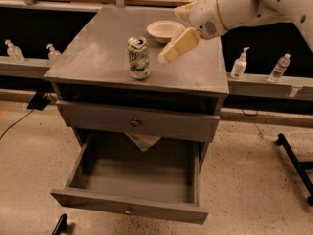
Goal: Place 7up can into middle drawer
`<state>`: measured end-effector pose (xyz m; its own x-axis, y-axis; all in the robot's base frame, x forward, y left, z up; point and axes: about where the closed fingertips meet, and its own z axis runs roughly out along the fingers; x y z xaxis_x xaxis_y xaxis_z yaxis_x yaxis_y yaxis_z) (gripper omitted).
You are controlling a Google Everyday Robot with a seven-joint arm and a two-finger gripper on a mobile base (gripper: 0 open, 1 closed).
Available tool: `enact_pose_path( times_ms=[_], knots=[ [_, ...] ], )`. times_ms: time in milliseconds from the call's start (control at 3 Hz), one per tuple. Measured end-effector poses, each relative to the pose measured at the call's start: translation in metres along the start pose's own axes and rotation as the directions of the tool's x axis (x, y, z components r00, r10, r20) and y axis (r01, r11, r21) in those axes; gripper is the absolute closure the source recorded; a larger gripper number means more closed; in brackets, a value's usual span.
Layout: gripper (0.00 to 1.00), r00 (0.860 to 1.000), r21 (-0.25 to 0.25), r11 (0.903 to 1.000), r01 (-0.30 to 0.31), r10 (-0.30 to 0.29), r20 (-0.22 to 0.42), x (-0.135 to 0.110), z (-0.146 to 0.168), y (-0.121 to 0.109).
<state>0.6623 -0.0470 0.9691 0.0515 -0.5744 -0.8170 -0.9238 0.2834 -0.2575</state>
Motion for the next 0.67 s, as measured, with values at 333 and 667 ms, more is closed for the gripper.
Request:
enact_pose_path(
  times_ms=[333, 667],
  knots=[
    [0.00, 0.992, 0.074, 0.9972, -0.010, 0.001, 0.128, -0.011, 0.017, -0.006],
    [0.00, 0.991, 0.155, 0.9875, -0.030, 0.009, 0.132, -0.010, 0.049, -0.013]
  ],
)
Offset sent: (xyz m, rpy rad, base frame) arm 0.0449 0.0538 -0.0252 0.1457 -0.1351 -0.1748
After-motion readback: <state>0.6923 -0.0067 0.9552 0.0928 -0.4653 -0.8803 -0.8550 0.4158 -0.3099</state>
